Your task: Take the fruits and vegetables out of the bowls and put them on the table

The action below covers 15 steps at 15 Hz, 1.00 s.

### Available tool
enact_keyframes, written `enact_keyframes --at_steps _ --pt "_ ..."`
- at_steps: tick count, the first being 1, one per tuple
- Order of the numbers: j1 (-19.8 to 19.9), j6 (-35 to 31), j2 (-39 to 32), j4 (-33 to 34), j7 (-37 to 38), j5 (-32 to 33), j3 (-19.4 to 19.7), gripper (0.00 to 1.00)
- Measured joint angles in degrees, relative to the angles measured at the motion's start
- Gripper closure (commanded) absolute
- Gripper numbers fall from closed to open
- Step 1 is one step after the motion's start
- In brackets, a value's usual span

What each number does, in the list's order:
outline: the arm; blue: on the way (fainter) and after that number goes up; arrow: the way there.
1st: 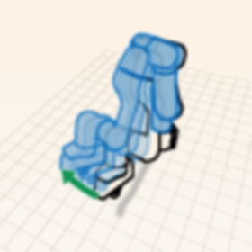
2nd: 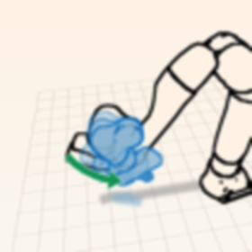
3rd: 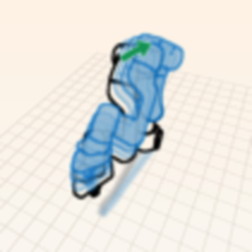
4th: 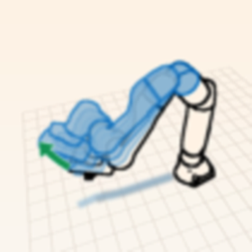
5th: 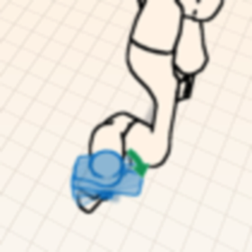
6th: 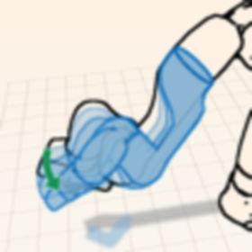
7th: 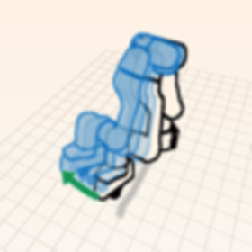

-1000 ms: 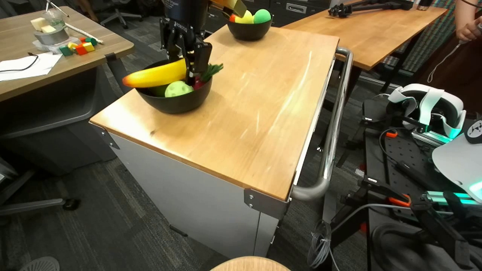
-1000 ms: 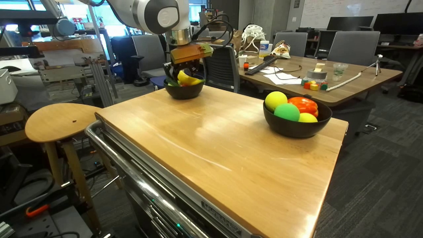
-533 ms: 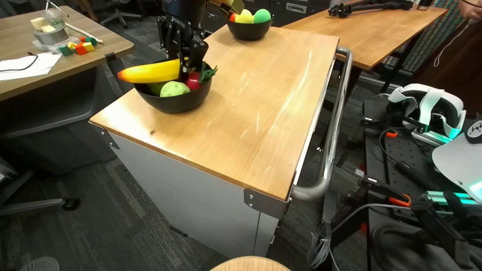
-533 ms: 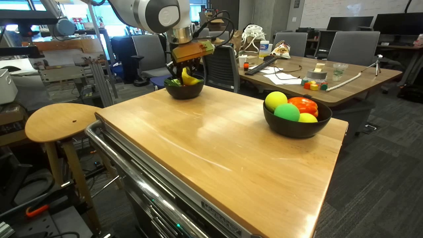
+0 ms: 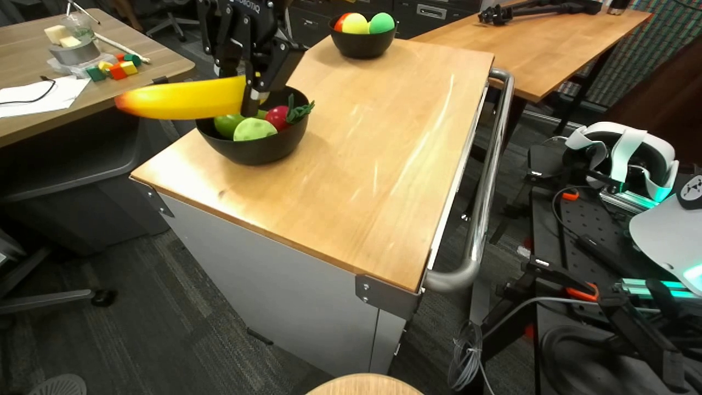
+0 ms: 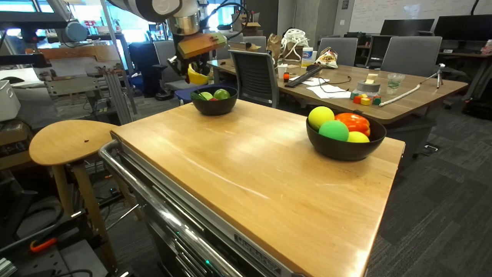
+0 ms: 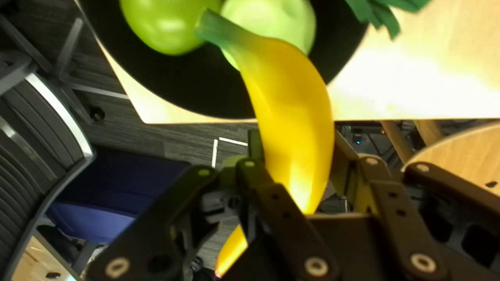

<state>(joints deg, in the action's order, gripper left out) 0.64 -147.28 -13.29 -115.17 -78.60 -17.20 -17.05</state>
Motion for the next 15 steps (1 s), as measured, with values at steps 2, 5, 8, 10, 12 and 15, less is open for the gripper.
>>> enact_keyframes --at_steps 2,5,8,10,12,15 --pt "-0.2 1.5 3.4 -4.3 -2.5 -5.5 -1.6 0.81" --pt "-1.1 2.9 7.2 -11.6 -4.2 -10.6 -1.5 0.81" --pt "-2.2 2.7 10.0 -19.0 -5.3 -13.5 -0.3 0.82" --pt "-3.1 1.5 11.7 -23.7 -5.9 -14.3 0.6 0.82" --pt "-4.3 -1.2 13.1 -28.0 -6.6 -15.1 1.4 0.81" --pt "-6.2 -7.5 14.4 -32.9 -7.4 -15.3 2.2 0.26"
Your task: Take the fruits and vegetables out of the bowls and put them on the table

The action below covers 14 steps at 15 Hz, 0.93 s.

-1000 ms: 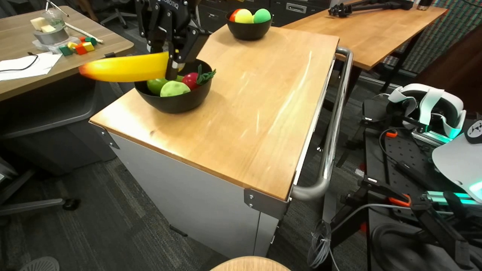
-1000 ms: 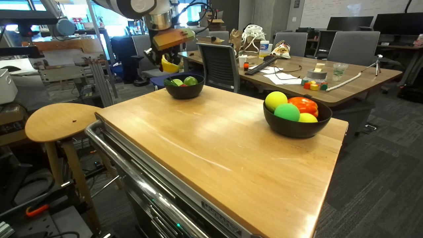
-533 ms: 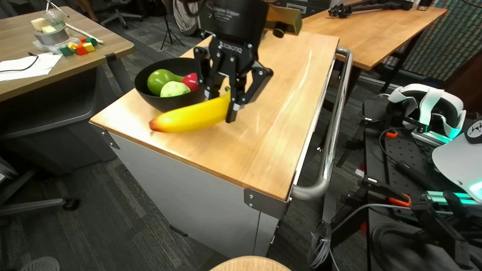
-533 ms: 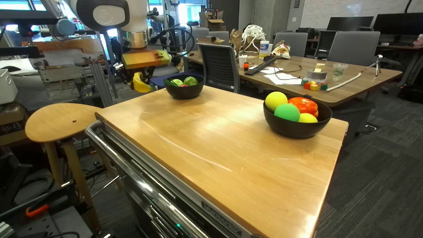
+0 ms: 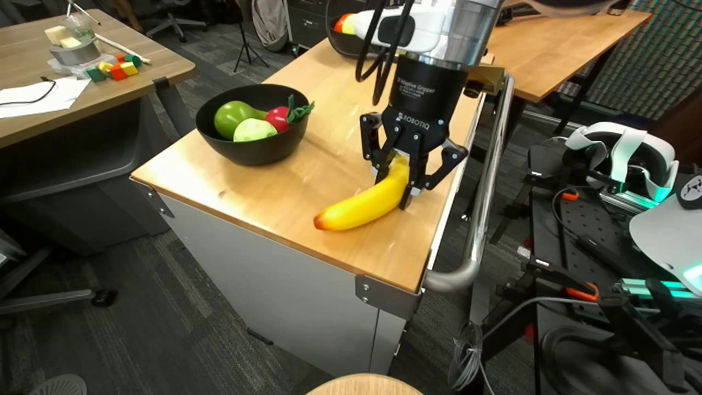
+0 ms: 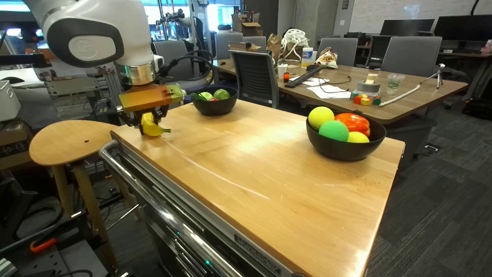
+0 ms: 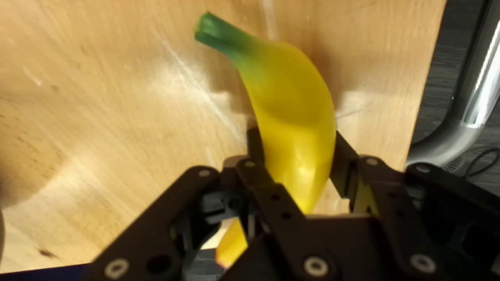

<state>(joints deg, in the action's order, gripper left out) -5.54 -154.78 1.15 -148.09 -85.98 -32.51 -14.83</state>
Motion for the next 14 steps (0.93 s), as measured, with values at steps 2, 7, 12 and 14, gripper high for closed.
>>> enact_keyframes --at_steps 2,7,12,14 --pt "-1.5 -3.6 1.2 -2.0 -0.7 -0.2 0.1 0.11" --pt "-6.5 -3.6 9.9 -2.2 -0.5 -0.6 2.0 0.0" --pt "-5.6 8.6 15.8 6.9 9.2 9.4 9.8 0.0" --pt "-3.8 13.6 14.1 11.6 13.1 13.6 12.0 0.0"
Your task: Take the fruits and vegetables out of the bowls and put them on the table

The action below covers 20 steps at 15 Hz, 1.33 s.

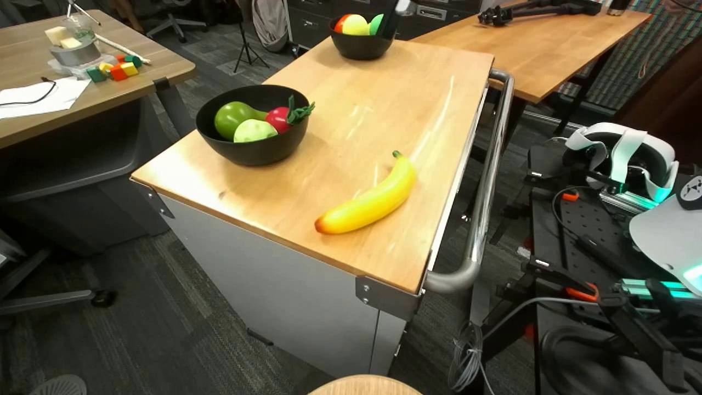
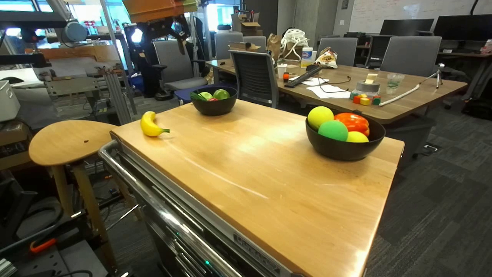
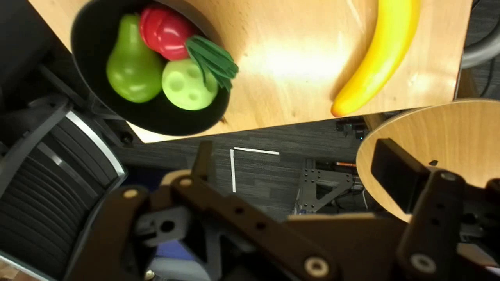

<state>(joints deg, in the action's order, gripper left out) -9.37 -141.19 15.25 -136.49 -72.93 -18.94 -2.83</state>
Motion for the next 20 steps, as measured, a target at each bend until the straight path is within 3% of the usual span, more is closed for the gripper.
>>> enact_keyframes --at_steps 5,10,20 --pt "-0.9 -1.1 -1.1 -0.9 -0.2 0.1 0.5 0.0" --pt "-0.9 -10.4 -4.5 -1.0 -0.8 4.2 0.4 0.0" --pt "0.6 -16.7 -12.3 -1.0 1.0 10.9 0.5 0.0"
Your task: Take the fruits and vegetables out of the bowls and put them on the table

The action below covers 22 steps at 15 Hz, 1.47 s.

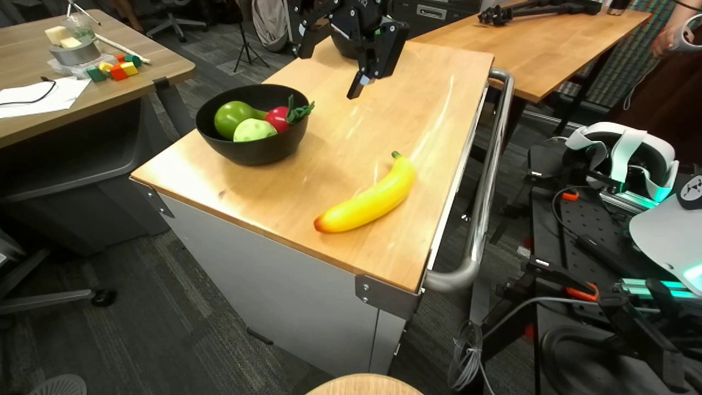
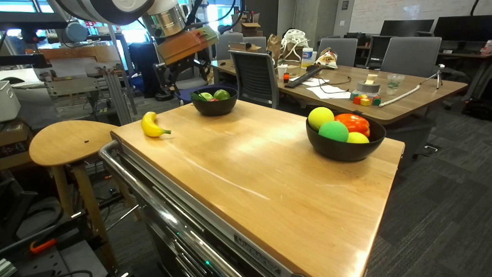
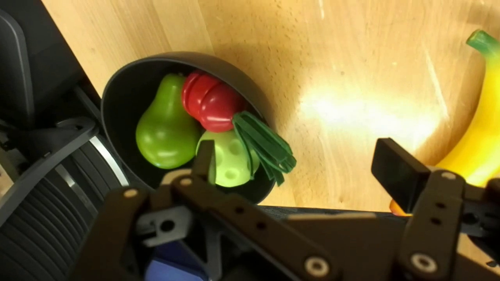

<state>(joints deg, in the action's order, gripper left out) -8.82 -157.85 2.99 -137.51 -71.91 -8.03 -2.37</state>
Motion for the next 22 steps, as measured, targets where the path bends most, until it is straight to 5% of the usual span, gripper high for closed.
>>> enact_keyframes --at_steps 3,4,5,6,7,10,14,15,17,22 --pt "0.4 0.0 -0.6 0.0 0.0 0.0 0.0 0.02" --pt "0.4 0.0 -0.7 0.0 0.0 0.0 0.0 0.24" --pt "0.4 0.0 -0.7 -0.1 0.0 0.0 0.0 0.27" --pt "0.4 0.0 -0.8 -0.2 0.0 0.0 0.0 0.26" --pt "0.4 -0.1 -1.0 -0.2 -0.1 -0.2 -0.1 0.11" --pt "0.4 -2.0 -2.1 -0.1 -0.5 -1.2 -0.6 0.02" --pt "0.0 -7.0 -4.8 0.3 -1.8 -2.9 -1.6 0.0" --pt "-0.1 -8.1 -5.6 0.5 -2.2 -3.5 -2.0 0.25" --pt "-0.2 -10.2 -7.2 0.9 -2.5 -3.9 -2.7 0.28" --pt "-0.2 -12.8 -10.4 2.6 -2.9 -3.9 -3.7 0.69"
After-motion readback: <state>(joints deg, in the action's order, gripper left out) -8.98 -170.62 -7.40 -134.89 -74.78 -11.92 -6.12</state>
